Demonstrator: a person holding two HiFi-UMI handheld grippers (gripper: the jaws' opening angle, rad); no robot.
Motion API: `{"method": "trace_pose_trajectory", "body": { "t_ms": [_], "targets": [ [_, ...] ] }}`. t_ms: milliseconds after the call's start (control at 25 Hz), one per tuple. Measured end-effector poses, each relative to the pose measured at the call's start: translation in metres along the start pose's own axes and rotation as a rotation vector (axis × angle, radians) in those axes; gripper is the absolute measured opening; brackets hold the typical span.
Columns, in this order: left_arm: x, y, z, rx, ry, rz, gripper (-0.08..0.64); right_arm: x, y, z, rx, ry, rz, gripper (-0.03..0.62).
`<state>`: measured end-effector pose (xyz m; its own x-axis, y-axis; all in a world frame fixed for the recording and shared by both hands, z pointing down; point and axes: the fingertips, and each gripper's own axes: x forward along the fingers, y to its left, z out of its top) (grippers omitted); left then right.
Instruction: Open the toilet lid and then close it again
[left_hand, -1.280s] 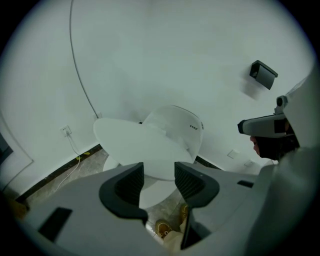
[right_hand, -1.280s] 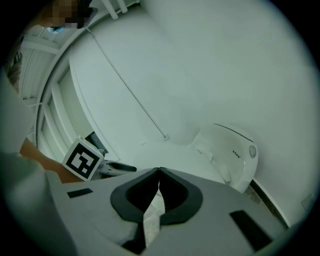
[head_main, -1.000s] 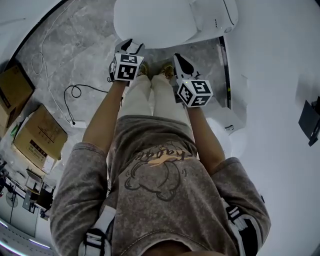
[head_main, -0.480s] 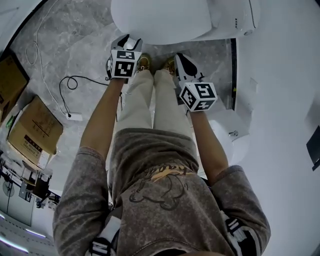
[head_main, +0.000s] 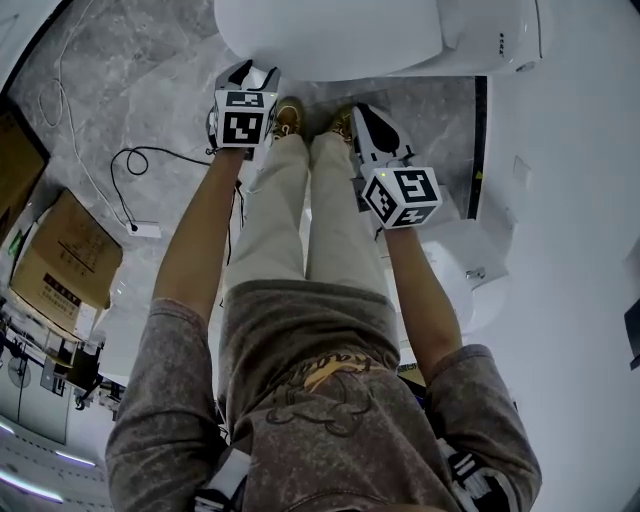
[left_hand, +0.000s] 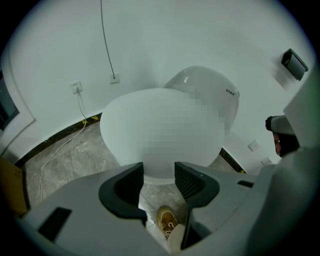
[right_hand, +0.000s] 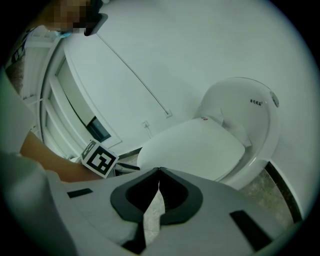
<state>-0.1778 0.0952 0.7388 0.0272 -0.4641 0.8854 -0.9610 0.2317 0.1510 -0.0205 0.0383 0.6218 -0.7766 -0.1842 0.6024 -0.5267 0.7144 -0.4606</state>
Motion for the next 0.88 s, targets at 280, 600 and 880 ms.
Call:
{"method": "trace_pose_trajectory", "body": {
  "t_ms": [280,600,880],
  "targets": [
    [0.023,0.002,-0.011,-0.022,0.054,-0.018,0.199,0.01,-0.003,-0.012,0.0,0.005,0.007,0.026],
    [0.039,0.009,-0.017,-0.064,0.076,0.001,0.199,0.007,-0.002,-0.019,0.023,0.0,0.008,0.028],
    [0.015,0.007,0.002,-0.056,0.017,0.008,0.199,-0.007,0.007,0.003,-0.007,-0.028,0.01,0.026]
  ]
}}
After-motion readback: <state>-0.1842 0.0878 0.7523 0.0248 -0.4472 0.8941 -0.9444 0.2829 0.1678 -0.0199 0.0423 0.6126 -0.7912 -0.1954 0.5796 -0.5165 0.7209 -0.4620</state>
